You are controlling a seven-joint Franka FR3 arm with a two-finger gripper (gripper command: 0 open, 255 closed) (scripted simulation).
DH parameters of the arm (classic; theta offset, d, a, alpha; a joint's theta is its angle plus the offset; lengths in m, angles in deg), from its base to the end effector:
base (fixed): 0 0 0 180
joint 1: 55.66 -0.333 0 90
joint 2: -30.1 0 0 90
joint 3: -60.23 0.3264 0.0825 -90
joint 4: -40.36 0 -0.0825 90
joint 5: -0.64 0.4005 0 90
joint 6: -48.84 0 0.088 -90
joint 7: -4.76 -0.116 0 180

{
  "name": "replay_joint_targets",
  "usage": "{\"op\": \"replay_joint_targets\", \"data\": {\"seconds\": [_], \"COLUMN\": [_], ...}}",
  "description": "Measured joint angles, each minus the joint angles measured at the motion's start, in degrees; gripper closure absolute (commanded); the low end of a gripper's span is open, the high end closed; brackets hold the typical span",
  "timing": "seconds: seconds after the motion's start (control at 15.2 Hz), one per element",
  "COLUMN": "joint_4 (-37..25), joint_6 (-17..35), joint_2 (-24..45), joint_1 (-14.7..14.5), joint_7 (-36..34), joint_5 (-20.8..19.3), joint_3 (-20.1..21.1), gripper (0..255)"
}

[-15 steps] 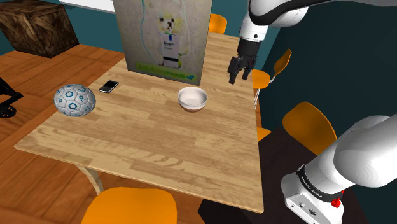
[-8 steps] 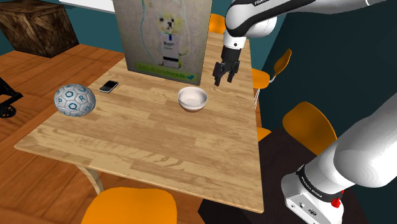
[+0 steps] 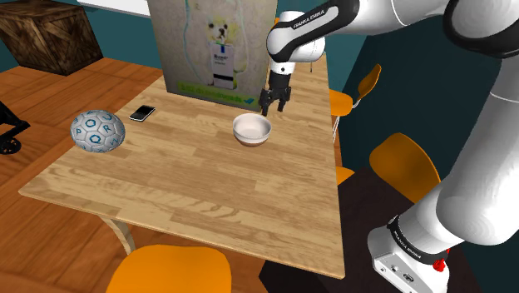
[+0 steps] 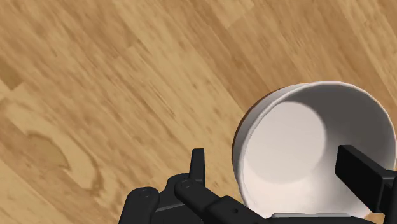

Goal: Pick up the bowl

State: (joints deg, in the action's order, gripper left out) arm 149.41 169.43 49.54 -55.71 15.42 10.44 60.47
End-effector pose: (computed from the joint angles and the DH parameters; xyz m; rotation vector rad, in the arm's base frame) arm 0.6229 0.0124 0.3023 -2.9785 -0.1395 0.1856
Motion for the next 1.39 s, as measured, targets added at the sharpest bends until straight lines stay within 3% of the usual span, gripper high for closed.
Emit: {"op": "replay_joint_targets", "data": {"seconds": [0.26,0.73,0.79,1.39], "joint_4": [-5.48,-5.62,-5.57,-5.53], "joint_6": [1.13,4.45,4.60,4.75], "joint_2": [6.69,10.19,10.29,10.41], "joint_1": [-0.06,0.04,0.04,0.05], "joint_7": [0.21,0.90,0.93,0.96], "joint_5": [0.23,0.55,0.56,0.57], "joint_3": [0.23,0.33,0.34,0.34], "gripper": [0,0,255,255]}}
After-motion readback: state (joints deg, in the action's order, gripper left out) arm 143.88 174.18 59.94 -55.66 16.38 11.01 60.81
